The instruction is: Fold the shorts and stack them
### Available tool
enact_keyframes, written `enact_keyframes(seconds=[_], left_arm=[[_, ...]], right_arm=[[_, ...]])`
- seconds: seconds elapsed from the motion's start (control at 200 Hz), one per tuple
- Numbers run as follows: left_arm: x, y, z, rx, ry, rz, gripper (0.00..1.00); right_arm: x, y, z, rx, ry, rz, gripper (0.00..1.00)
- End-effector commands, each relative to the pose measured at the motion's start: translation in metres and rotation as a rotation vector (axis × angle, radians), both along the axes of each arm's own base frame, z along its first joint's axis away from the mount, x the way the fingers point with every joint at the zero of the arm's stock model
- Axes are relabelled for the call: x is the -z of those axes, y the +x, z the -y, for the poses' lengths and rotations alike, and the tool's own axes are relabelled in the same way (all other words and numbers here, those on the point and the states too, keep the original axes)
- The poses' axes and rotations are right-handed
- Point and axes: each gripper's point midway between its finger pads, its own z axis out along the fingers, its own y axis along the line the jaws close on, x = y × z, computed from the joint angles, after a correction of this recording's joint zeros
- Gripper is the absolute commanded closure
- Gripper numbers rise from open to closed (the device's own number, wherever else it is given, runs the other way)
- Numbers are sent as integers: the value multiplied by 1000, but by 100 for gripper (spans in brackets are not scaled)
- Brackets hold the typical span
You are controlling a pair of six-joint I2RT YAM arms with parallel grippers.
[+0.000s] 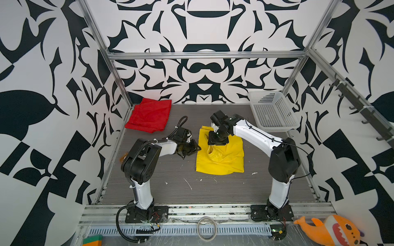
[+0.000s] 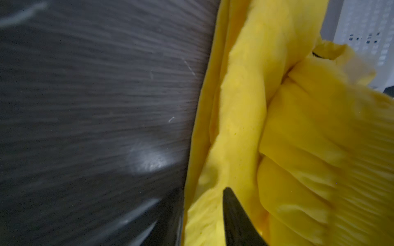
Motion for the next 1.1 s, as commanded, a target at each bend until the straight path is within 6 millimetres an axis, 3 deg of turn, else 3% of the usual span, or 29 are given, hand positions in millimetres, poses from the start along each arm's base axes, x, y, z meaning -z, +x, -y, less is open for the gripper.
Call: enact_keyframes(seconds=[0.0,0.135,0.24,0.315,0.41,0.48,0.765,0.93,1.095], left_arm=[[-5,-8,-17,-39,34,-28,52],[-35,-2,-31,-91,-14,10,38],[-56,1,-33,-106,-71,54,29],[-61,0,-31,-98,-103,68,24],[-60,-1,-24,-97,-169,61,22],[-55,-2,-20,-111,-218,45,21],[-24,-6,-15,-150,-292,-24,18],[-11,-8,-12,-143,-286,-46,16],[6,-11,-5,-132,-273,-83,16]], right_arm=[[-58,12,-35,-24,259,116,45],[-107,7,-17,-9,308,221,44],[-119,9,14,62,302,290,45],[-100,12,41,142,264,276,50],[-70,14,50,171,237,240,60],[-47,13,45,163,244,197,64],[17,15,-9,132,351,59,74],[72,14,4,230,233,-39,80],[89,12,2,249,219,-68,84]])
